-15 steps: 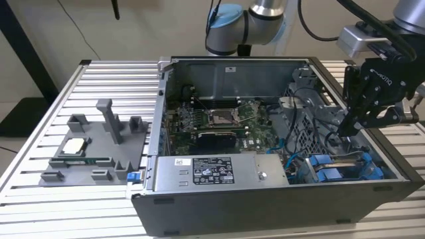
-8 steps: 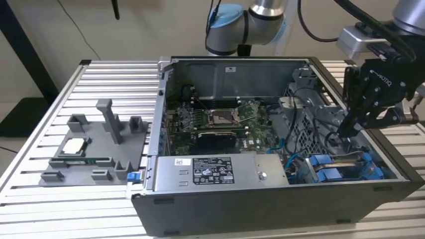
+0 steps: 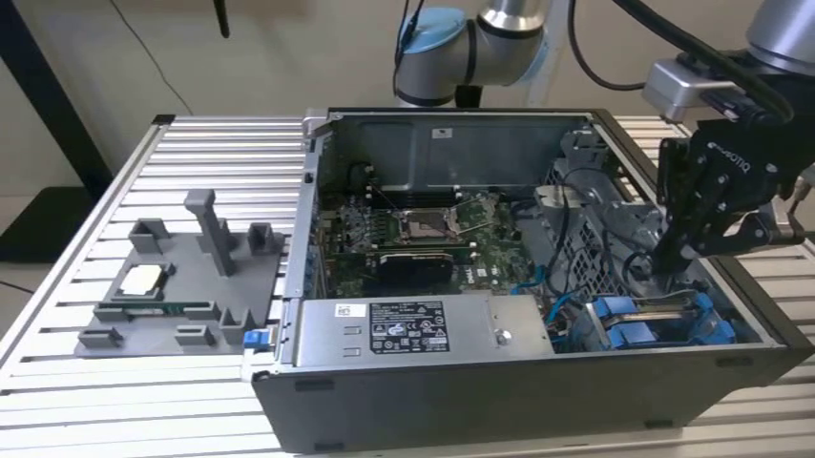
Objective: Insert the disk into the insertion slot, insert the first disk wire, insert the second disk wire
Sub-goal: 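Insert the first disk wire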
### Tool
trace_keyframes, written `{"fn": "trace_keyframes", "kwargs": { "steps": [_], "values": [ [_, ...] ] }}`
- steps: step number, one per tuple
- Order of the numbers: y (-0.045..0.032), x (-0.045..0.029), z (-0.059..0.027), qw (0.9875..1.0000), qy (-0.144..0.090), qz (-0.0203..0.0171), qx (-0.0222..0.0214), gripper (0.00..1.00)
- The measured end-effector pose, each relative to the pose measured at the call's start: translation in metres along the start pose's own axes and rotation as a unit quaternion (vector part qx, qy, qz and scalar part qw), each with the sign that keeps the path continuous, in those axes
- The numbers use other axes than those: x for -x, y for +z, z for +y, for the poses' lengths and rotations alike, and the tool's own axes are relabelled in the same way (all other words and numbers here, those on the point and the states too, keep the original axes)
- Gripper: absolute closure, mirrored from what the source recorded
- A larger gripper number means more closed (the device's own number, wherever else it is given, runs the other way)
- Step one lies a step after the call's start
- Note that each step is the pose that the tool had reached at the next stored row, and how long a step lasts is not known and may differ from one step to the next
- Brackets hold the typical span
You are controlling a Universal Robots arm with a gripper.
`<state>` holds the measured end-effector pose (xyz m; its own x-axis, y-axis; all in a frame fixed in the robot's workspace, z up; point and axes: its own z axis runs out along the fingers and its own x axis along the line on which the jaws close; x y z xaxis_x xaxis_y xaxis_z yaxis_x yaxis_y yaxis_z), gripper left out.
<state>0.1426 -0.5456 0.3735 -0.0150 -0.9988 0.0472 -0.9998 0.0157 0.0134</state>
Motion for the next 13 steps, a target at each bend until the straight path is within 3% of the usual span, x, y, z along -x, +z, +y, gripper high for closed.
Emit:
{"fn": "trace_keyframes", "kwargs": {
  "steps": [4, 9, 13],
  "values": [
    [0.0036, 0.0002, -0.0001, 1.0, 0.0, 0.0064, -0.0001, 0.81],
    [0.008, -0.0009, -0.0034, 1.0, 0.0, 0.0055, -0.0001, 0.81],
    [0.0127, -0.0011, -0.011, 1.0, 0.0, 0.005, 0.0014, 0.81]
  ]
}}
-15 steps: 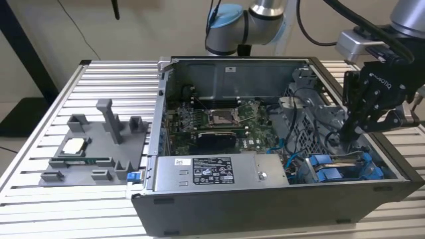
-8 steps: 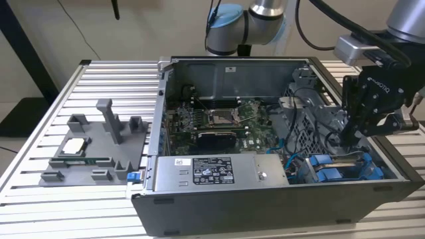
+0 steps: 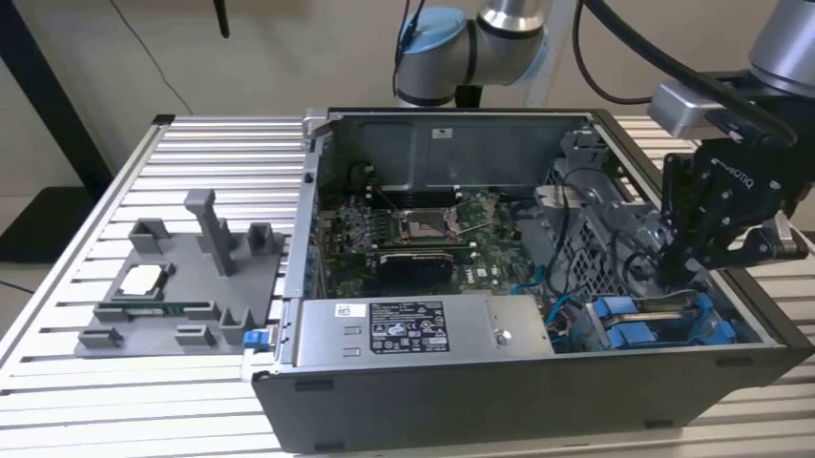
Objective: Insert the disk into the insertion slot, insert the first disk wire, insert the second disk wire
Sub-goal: 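Insert the first disk wire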
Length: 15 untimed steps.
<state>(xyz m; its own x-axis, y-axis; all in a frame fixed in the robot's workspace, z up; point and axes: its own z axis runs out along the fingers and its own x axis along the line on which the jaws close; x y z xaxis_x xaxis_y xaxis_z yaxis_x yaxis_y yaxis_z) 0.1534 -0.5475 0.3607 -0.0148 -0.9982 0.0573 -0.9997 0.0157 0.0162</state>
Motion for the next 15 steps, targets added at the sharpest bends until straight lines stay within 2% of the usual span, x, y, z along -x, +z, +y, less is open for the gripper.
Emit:
{"fn": "trace_keyframes", "kwargs": {
  "steps": [2, 5, 7, 15],
  "values": [
    [0.0022, 0.0, -0.0024, 1.0, 0.0, -0.0003, 0.0005, 0.81],
    [0.0047, 0.0001, -0.0037, 1.0, -0.003, -0.003, 0.0004, 0.81],
    [0.0059, 0.0002, -0.0045, 1.0, -0.005, -0.0076, 0.0004, 0.81],
    [0.0107, -0.0015, -0.0078, 1.0, -0.006, -0.0077, 0.0007, 0.81]
  ]
}}
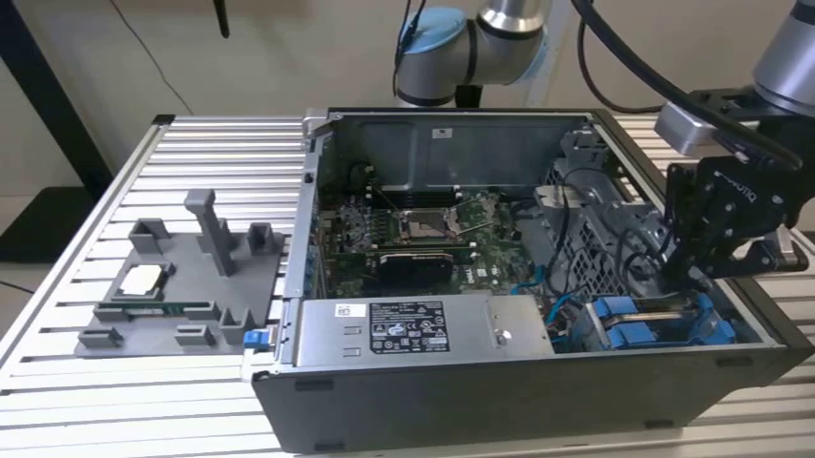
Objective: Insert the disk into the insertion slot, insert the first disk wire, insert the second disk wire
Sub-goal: 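Insert the first disk wire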
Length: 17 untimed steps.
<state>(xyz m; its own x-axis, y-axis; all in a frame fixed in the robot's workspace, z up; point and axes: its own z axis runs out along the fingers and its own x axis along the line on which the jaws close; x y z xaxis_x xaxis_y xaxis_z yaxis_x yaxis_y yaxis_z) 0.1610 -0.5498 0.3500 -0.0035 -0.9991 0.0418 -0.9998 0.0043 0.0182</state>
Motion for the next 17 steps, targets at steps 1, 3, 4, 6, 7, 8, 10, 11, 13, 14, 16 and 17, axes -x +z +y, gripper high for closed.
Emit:
{"fn": "trace_keyframes", "kwargs": {
  "steps": [1, 3, 4, 6, 7, 8, 10, 11, 13, 14, 16, 17],
  "values": [
    [0.0007, -0.0005, -0.0006, 1.0, 0.0, 0.0001, 0.0001, 0.81],
    [0.0023, -0.002, -0.0024, 1.0, 0.0, -0.0001, 0.0004, 0.81],
    [0.0029, -0.0027, -0.0034, 1.0, 0.0, 0.0, 0.0006, 0.81],
    [0.0042, -0.0042, -0.0039, 1.0, 0.001, -0.0001, 0.0007, 0.81],
    [0.0049, -0.0048, -0.0039, 1.0, 0.002, -0.0001, 0.0008, 0.81],
    [0.0056, -0.005, -0.004, 1.0, 0.002, -0.0002, 0.0008, 0.81],
    [0.0062, -0.0051, -0.004, 1.0, 0.003, 0.0, 0.0009, 0.81],
    [0.0063, -0.0051, -0.004, 1.0, 0.005, 0.0, 0.0009, 0.81],
    [0.0069, -0.0051, -0.004, 1.0, 0.005, -0.0017, 0.0009, 0.81],
    [0.0071, -0.005, -0.004, 1.0, 0.005, -0.0022, 0.0009, 0.81],
    [0.0078, -0.005, -0.004, 1.0, 0.007, -0.0027, 0.001, 0.81],
    [0.0081, -0.005, -0.0041, 1.0, 0.007, -0.0032, 0.001, 0.81]
  ]
}}
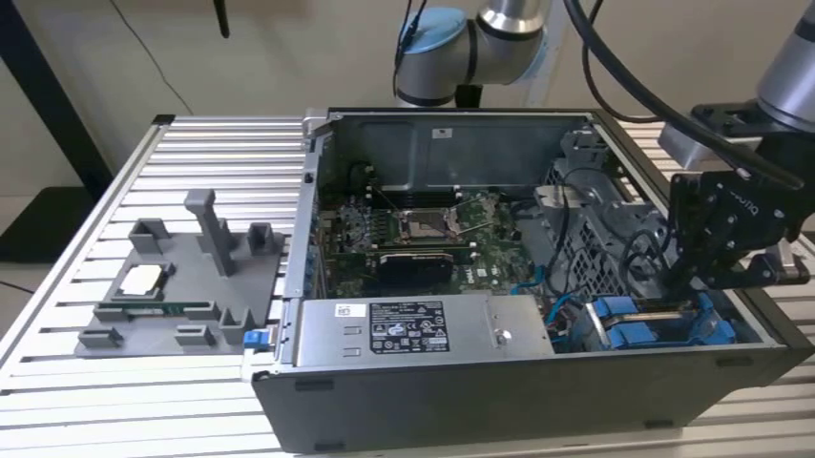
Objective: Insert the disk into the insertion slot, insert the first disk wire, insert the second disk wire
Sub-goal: 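Insert the first disk wire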
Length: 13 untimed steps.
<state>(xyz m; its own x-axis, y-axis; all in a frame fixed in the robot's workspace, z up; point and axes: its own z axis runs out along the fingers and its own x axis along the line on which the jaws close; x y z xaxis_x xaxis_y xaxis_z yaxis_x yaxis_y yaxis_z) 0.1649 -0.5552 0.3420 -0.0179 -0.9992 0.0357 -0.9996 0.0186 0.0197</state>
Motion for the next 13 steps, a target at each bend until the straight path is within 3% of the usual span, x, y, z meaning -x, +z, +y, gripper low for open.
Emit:
{"fn": "trace_keyframes", "kwargs": {
  "steps": [7, 13],
  "values": [
    [0.0018, 0.0002, -0.0031, 1.0, 0.001, -0.0023, 0.0001, 0.81],
    [0.0075, 0.0003, -0.0034, 1.0, 0.007, -0.0019, 0.0002, 0.81]
  ]
}}
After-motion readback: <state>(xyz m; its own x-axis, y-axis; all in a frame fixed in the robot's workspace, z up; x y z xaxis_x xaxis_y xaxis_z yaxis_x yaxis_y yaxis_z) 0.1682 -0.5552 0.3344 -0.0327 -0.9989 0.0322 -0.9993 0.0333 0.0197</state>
